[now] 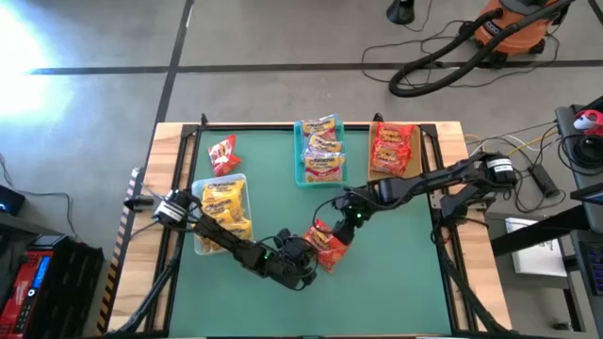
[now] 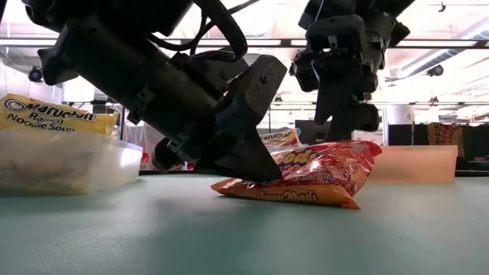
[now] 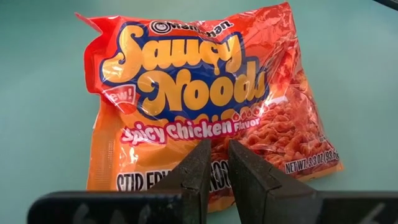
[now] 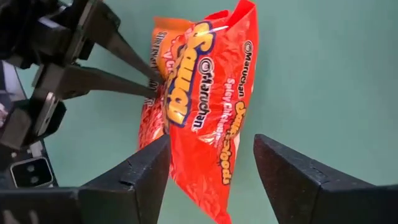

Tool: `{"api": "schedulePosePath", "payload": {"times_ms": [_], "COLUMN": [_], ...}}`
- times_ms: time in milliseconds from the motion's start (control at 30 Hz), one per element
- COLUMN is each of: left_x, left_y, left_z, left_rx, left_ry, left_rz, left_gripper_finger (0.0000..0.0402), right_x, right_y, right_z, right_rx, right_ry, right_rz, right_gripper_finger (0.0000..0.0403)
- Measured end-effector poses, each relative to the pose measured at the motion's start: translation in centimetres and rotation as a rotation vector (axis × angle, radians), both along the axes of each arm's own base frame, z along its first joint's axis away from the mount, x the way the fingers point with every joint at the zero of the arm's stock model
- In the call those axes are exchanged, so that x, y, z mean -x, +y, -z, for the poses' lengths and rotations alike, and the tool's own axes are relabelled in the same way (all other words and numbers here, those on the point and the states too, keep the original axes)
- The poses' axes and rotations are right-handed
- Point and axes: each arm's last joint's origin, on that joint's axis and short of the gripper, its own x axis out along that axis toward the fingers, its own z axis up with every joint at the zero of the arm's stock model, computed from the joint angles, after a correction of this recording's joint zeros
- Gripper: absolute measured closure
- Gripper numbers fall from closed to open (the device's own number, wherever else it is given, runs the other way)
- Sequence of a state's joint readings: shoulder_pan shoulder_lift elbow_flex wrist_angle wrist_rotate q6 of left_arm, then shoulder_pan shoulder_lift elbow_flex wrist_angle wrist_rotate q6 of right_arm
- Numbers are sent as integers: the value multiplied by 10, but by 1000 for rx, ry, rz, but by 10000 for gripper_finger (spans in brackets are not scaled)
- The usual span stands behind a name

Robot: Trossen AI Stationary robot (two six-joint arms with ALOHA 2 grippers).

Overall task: Sort Maruchan noodles
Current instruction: Put the bottom orange noodle pack into the orange bin

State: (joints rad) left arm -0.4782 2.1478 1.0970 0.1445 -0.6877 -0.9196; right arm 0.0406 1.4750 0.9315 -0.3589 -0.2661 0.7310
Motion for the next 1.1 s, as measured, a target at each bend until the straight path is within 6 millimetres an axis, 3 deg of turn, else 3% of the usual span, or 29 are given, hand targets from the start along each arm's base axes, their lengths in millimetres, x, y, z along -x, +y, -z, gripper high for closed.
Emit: {"api": "schedulePosePath", "payload": {"times_ms": [433, 600, 1100], "left_x": [-1, -2, -2], "left_y": [0, 0, 0], "left_z": [0, 0, 0], "left_rx": [1, 2, 4], "left_ry": [-12, -18, -26], "left_rz": [-9, -11, -14], "left_gripper_finger": [362, 362, 362], "right_x": [9, 12, -12], "right_y": [0, 0, 5], "right_z": [39, 57, 79], "right_rx": [-110, -149, -279], "right_ry": [-176, -161, -195], "right_rz": [110, 135, 61], "right_gripper_finger": [158, 158, 168]}}
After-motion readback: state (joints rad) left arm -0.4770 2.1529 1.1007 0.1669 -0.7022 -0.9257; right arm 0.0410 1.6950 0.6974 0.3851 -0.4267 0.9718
